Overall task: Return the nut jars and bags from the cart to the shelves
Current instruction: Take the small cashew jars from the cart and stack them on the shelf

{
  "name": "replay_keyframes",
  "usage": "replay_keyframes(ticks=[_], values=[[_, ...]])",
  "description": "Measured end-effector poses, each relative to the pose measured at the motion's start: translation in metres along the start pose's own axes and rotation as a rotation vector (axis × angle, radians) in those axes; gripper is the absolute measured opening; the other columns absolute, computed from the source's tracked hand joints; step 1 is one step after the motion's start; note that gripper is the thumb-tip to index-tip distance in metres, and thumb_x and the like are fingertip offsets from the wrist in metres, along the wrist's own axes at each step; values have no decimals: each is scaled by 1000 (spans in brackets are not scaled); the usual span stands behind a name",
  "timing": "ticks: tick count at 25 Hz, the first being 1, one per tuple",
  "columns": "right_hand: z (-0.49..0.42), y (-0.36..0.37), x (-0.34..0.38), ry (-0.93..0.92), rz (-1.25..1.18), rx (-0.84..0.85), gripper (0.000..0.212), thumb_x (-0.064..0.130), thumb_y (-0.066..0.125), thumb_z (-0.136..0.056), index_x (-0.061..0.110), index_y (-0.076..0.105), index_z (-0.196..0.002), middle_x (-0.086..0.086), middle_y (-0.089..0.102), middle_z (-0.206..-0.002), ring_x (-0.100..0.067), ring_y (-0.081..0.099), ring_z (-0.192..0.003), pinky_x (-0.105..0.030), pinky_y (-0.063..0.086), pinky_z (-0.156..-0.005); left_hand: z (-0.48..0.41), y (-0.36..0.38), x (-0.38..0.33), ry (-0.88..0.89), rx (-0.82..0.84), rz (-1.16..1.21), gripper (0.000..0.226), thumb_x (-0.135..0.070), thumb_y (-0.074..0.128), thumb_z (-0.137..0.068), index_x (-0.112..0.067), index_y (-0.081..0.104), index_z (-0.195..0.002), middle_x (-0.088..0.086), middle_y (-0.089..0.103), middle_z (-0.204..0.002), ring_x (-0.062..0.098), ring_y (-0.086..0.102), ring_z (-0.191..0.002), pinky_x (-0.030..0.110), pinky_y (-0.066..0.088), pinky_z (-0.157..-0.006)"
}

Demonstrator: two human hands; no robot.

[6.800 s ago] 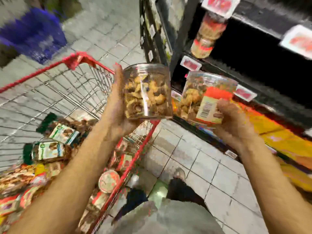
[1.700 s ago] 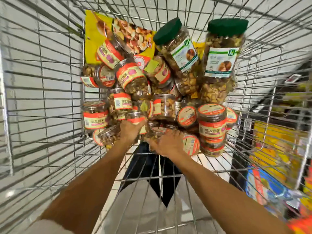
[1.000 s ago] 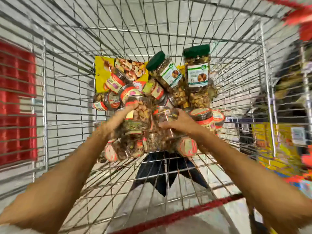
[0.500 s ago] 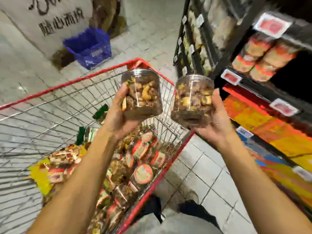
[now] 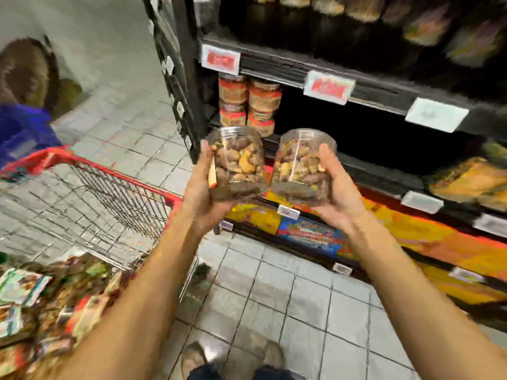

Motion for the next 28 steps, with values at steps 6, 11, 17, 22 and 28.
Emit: replay_keyframes(ticks=[6, 11, 17, 22, 28], values=[[-69, -72, 35, -97, -51, -33, 36, 39, 55, -70, 11, 76, -77, -6, 74, -83, -17, 71, -77, -38, 59, -70, -109, 12, 38, 21, -13, -89, 48, -51, 47, -80, -14, 69, -101, 8, 69, -104, 22, 66, -97, 43, 54, -88], [-125, -129, 33, -235, 173, -153, 38, 38, 61, -69, 9, 72, -91, -8, 73, -90, -22, 68, -86, -39, 54, -87, -193, 1, 62, 343, -253, -499, 21, -28, 56, -91, -15, 64, -77, -8, 67, -57, 2, 63, -55, 17, 51, -56], [-147, -169, 44, -501, 344, -194, 21, 38, 70, -75, 22, 70, -89, 9, 74, -78, -5, 70, -78, -18, 53, -65, -255, -8, 89, 712, -526, -1024, 87, -47, 73, -74, -2, 35, -137, 13, 50, -133, 23, 48, -123, 36, 37, -106], [-146, -178, 43, -509, 374, -214, 32, 38, 61, -72, 16, 58, -95, 19, 62, -49, 8, 60, -49, -7, 46, -52, -276, -13, 116, 669, -529, -1391, 100, -49, 66, -79, 9, 16, -143, 25, 28, -147, 33, 27, -138, 32, 22, -111], [-151, -166, 43, -465, 294, -220, 57, 41, 62, -70, 11, 58, -119, 1, 73, -102, -13, 68, -97, -20, 54, -72, -265, -10, 109, 510, -432, -1349, 88, -48, 54, -89, 0, 9, -147, 20, 19, -150, 26, 19, -140, 27, 17, -111]])
Point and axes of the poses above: each hand's wrist, its own z-axis away from the middle knuckle, its own y-axis out of the palm, x = y × z, the point moved 5 cm from there along -z, towards the middle knuckle
